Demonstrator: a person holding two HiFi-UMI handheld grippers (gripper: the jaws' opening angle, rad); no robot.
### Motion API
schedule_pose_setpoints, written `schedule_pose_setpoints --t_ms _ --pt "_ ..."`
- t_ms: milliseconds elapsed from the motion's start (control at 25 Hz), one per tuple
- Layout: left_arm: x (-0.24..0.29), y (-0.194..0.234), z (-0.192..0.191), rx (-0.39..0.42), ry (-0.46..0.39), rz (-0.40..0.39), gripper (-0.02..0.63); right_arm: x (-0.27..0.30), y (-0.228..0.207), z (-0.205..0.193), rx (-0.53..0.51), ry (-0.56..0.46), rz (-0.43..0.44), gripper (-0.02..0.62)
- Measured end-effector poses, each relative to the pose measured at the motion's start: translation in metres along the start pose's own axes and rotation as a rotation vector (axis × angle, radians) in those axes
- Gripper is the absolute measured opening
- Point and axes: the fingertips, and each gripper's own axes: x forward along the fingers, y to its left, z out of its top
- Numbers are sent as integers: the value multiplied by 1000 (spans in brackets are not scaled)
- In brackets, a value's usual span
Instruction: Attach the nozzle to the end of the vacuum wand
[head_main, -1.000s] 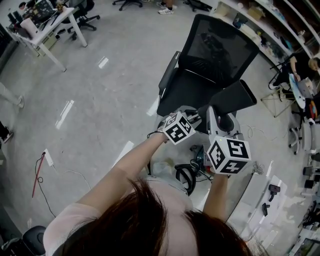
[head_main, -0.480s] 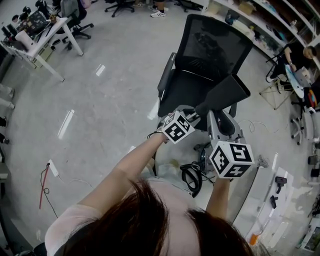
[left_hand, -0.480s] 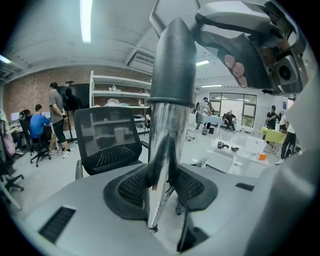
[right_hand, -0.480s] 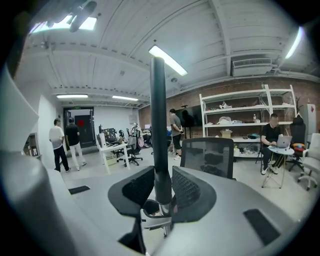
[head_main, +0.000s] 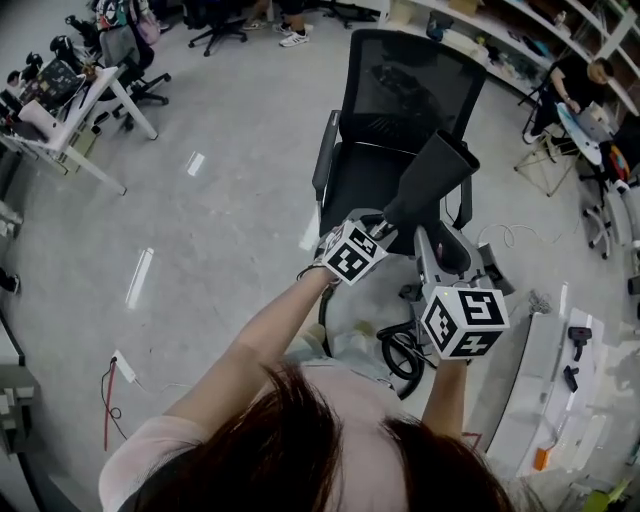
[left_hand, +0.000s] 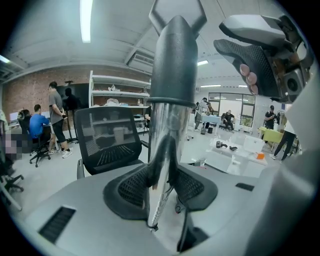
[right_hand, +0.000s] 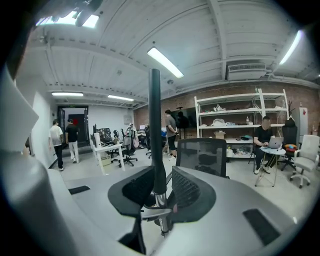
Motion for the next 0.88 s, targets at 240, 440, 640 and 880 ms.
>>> schedule_pose_setpoints --t_ms 240,440,640,880 --pt "-8 1 -1 0 -12 -3 160 -12 6 1 -9 -42 -54 106" --pt "-15 2 -3 1 -21 -4 160 -25 12 0 48 -96 -70 95" --pt "-22 4 -2 11 -37 -9 160 -36 19 -7 76 -108 -115 83" --pt "-24 -2 -2 16 -37 -16 158 -49 21 -15 82 -95 -157 83"
